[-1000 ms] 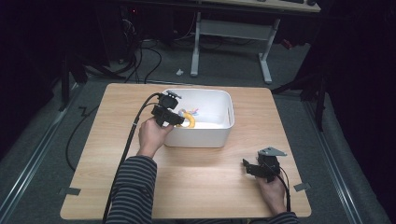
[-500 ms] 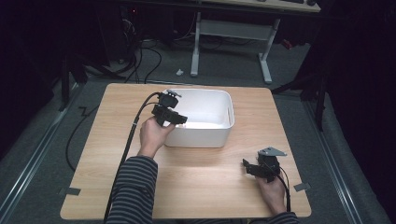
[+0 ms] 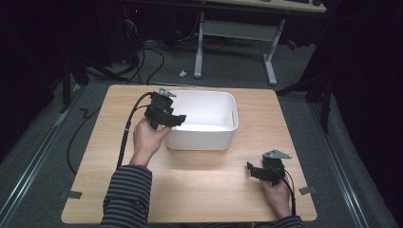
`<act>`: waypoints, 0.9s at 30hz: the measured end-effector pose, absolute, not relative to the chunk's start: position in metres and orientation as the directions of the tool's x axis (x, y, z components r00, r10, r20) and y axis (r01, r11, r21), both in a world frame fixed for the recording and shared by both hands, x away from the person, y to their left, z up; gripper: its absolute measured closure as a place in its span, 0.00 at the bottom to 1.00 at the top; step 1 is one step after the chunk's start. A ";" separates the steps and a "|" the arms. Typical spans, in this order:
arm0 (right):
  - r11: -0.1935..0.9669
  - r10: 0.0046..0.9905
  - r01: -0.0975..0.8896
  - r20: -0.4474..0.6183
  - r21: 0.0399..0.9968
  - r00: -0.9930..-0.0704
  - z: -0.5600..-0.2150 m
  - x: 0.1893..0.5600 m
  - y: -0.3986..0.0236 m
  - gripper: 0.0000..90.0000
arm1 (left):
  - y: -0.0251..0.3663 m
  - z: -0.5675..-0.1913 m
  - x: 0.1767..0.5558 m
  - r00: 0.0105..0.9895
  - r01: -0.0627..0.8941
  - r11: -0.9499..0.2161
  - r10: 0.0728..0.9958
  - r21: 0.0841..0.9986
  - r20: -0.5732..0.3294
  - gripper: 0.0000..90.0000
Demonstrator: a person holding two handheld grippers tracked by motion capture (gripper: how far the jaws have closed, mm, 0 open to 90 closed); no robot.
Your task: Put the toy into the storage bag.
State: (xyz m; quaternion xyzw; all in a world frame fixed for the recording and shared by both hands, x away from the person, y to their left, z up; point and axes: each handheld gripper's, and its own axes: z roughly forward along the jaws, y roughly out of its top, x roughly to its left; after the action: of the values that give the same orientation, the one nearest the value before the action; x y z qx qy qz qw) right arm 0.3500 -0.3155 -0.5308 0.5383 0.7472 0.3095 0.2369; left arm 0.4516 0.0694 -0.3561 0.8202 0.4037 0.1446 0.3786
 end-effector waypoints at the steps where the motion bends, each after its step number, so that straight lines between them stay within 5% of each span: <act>1: 0.229 0.951 0.658 -0.021 0.718 -0.308 -0.531 0.350 -0.315 0.28 | 0.069 -0.356 0.452 0.632 0.553 -0.387 0.772 0.738 -0.068 0.48; 27: 0.230 0.951 0.657 -0.021 0.718 -0.309 -0.531 0.350 -0.316 0.28 | 0.149 -0.374 0.396 0.543 0.540 -0.314 0.839 0.781 -0.038 0.44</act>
State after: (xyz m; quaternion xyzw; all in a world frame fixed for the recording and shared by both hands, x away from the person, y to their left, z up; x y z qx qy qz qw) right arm 0.3503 -0.3155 -0.5308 0.5379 0.7474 0.3095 0.2371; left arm 0.3956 0.1489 -0.3742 0.7873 0.4378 0.1923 0.3893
